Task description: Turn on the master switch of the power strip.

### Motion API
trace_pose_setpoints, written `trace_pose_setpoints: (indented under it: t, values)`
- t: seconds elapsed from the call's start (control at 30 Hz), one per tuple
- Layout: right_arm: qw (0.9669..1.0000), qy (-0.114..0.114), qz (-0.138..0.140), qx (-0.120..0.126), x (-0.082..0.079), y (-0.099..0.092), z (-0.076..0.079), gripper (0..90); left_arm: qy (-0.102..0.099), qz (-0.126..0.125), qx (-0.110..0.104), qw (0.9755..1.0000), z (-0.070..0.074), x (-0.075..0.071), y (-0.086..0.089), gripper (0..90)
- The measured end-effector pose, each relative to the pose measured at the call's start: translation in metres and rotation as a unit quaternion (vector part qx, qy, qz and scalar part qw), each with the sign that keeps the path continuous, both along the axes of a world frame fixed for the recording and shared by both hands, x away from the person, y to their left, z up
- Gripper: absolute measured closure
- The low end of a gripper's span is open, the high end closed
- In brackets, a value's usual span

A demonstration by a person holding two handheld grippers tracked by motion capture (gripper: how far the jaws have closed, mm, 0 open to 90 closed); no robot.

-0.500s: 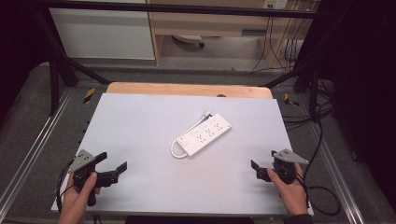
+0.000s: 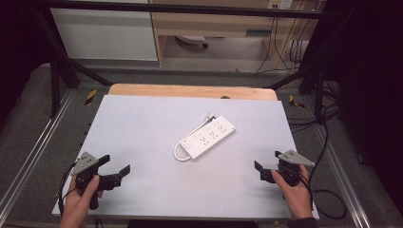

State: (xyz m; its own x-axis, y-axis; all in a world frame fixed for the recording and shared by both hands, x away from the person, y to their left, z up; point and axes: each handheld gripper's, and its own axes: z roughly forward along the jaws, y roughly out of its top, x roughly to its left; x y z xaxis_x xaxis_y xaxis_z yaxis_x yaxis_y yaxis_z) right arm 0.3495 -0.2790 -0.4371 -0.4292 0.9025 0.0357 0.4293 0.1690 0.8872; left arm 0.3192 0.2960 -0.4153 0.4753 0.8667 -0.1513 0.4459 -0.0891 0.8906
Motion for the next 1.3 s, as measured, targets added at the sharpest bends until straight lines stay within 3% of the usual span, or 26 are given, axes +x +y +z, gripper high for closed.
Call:
trace_pose_setpoints:
  t: [0.5, 0.6, 0.73, 0.97, 1.13, 1.3]
  values:
    - [0.9987, -0.031, 0.028, 0.029, -0.005, 0.016, 0.012, 7.2, 0.007, 0.007, -0.003, 0.9999, -0.002, 0.001, 0.003, 7.1]
    - [0.9980, -0.036, 0.048, 0.018, -0.003, 0.023, 0.014, 7.9, 0.002, 0.009, -0.001, 1.0000, -0.002, 0.001, 0.003, 7.1]
    - [0.9972, -0.048, 0.053, 0.023, 0.001, 0.031, 0.020, 7.9, 0.000, 0.012, 0.001, 0.9999, -0.001, 0.000, 0.004, 7.2]
    - [0.9963, -0.029, 0.079, 0.018, 0.013, 0.054, 0.027, 5.7, -0.003, 0.017, 0.000, 0.9999, 0.000, 0.001, 0.003, 7.2]
    - [0.9947, -0.031, 0.097, 0.018, 0.022, 0.070, 0.035, 4.4, 0.002, 0.015, 0.005, 0.9999, -0.002, 0.001, 0.005, 7.2]
    - [0.9953, -0.039, 0.088, 0.014, 0.031, 0.084, 0.044, 3.2, 0.004, 0.017, 0.008, 0.9998, -0.003, 0.000, 0.006, 7.2]
